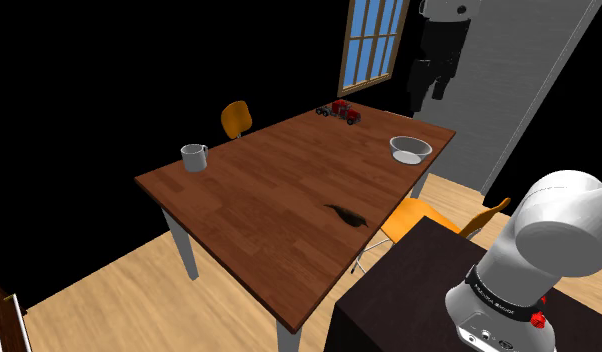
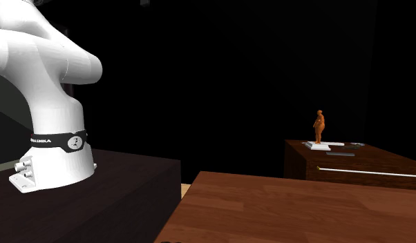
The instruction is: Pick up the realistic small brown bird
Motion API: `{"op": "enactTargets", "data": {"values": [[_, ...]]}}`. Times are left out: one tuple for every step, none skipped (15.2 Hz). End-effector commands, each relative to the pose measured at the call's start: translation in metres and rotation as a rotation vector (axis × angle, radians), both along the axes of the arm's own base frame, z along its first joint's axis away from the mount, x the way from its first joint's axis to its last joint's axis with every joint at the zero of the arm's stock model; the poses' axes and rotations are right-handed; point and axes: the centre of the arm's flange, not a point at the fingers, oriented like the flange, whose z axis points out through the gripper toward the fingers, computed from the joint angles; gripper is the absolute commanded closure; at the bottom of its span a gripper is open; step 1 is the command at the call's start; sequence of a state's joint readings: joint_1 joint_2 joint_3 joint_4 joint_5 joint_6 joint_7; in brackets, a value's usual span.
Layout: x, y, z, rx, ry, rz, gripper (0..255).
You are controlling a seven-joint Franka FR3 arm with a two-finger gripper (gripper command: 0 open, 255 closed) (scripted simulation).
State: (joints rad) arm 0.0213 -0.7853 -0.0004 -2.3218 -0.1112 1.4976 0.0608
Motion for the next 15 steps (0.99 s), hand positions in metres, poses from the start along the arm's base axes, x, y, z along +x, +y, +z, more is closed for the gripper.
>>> {"op": "enactTargets", "data": {"values": [[0.000, 0.000, 0.000, 0.000, 0.000, 0.000, 0], [0.005, -0.003, -0.012, 0.003, 0.002, 0.001, 0], [0.010, -0.005, -0.024, 0.006, 0.004, 0.002, 0], [0.016, -0.008, -0.036, 0.009, 0.006, 0.004, 0], [0.021, -0.010, -0.048, 0.011, 0.008, 0.005, 0], [0.026, -0.012, -0.060, 0.014, 0.010, 0.006, 0], [0.031, -0.015, -0.072, 0.017, 0.012, 0.007, 0], [0.036, -0.017, -0.085, 0.020, 0.014, 0.009, 0], [0.041, -0.020, -0.097, 0.023, 0.016, 0.010, 0], [0.046, -0.022, -0.109, 0.026, 0.018, 0.011, 0], [0.051, -0.024, -0.121, 0.029, 0.019, 0.012, 0], [0.056, -0.026, -0.133, 0.032, 0.021, 0.013, 0], [0.061, -0.028, -0.145, 0.034, 0.023, 0.015, 0], [0.066, -0.030, -0.158, 0.037, 0.025, 0.016, 0], [0.071, -0.032, -0.170, 0.040, 0.027, 0.017, 0]]}}
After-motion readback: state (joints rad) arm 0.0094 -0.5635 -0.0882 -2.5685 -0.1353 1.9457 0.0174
